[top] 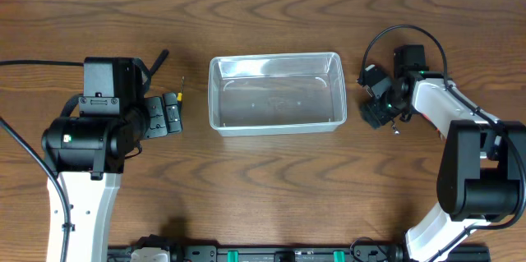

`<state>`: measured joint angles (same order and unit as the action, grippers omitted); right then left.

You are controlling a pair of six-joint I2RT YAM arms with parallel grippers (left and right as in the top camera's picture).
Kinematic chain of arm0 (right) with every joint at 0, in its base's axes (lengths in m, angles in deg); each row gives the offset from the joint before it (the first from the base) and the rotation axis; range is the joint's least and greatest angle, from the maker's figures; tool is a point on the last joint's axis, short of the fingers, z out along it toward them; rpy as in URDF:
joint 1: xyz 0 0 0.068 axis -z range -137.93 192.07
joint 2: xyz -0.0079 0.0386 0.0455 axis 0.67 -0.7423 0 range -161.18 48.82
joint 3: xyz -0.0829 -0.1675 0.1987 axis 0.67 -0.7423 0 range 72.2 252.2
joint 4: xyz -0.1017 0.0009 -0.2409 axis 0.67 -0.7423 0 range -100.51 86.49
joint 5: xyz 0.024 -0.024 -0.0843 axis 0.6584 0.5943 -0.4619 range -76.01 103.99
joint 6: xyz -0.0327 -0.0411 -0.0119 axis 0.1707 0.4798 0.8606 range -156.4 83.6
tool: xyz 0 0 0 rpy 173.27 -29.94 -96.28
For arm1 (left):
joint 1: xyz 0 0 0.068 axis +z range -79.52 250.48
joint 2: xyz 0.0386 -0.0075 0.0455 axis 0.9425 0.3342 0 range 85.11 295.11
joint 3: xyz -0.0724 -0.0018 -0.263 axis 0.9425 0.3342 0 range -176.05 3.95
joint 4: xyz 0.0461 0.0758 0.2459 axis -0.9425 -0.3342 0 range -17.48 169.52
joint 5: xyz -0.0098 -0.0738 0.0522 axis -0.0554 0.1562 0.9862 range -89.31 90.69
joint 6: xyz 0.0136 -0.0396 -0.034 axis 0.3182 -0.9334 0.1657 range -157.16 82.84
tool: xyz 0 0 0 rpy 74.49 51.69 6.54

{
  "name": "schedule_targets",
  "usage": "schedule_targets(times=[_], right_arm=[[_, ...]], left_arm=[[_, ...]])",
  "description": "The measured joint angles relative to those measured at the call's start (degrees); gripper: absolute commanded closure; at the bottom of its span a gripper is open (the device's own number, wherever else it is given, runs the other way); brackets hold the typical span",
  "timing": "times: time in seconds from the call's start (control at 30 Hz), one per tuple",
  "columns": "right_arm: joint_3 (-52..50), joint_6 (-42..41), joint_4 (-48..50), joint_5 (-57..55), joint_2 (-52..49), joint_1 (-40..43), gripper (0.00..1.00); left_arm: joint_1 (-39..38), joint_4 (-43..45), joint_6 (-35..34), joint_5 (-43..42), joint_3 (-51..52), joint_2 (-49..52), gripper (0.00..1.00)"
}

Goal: Pack container
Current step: 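Lift the wrench with the right gripper and drop it into the container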

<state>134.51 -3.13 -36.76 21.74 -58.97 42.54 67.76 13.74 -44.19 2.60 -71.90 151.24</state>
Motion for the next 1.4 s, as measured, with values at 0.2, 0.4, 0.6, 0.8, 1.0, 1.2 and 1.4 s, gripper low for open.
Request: schedule_targets(times=[0.2,0.4,0.6,0.8,1.0,1.2,1.4], right_arm=[[0.1,-0.1,0.3,0.3,-0.2,0.0,0.63],[0.2,-0.9,0.5,0.6,-0.2,0.0,0.69],[0.2,-2.5,1.1,0.9,-0.2,0.0,0.99],[0.1,-7.6,2.3,1.3,-0.3,0.0,0.99],[1.0,-14.0,1.4,1.2,-0.7,0.0,0.99],[5.7,-21.1,-5.4,-1.0,-1.3,0.0,0.99],[20.1,-26.0,-13.0,-5.1,2.2,-1.0,0.99]], left_arm=[[0.0,0.0,0.0,0.0,0.0,0.0,0.02],[0.0,0.0,0.0,0.0,0.0,0.0,0.02],[0.0,0.0,0.0,0.0,0.0,0.0,0.02],[0.0,0.0,0.0,0.0,0.0,0.0,0.02],[0.0,0.0,0.0,0.0,0.0,0.0,0.02],[0.0,0.0,0.0,0.0,0.0,0.0,0.02],[0.0,0.0,0.0,0.0,0.0,0.0,0.02]])
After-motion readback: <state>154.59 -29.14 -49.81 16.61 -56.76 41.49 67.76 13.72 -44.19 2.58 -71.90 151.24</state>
